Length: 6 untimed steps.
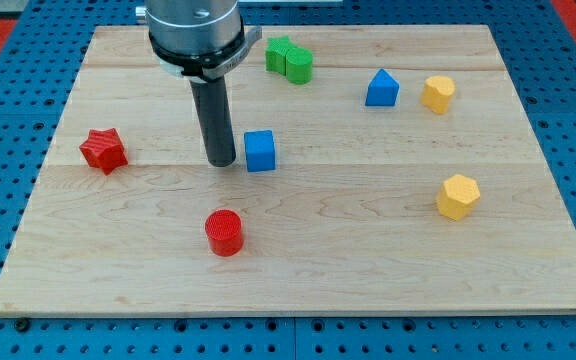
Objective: Move the blue cube towards the bottom right of the board
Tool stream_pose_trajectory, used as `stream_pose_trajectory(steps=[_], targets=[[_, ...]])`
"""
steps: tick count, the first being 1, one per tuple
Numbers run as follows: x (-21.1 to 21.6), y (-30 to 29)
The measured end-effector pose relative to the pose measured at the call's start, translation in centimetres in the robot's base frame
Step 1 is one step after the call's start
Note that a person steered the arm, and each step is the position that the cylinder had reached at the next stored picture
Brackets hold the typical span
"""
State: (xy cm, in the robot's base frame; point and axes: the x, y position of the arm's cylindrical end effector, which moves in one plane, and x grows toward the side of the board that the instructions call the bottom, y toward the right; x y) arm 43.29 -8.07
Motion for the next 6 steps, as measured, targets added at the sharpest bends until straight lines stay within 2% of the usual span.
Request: stream_pose_trajectory(steps=[1,3,4,6], targets=[[-1.6,0.7],[-1.6,1.8],[-0.8,3.9],[3.6,9.7]])
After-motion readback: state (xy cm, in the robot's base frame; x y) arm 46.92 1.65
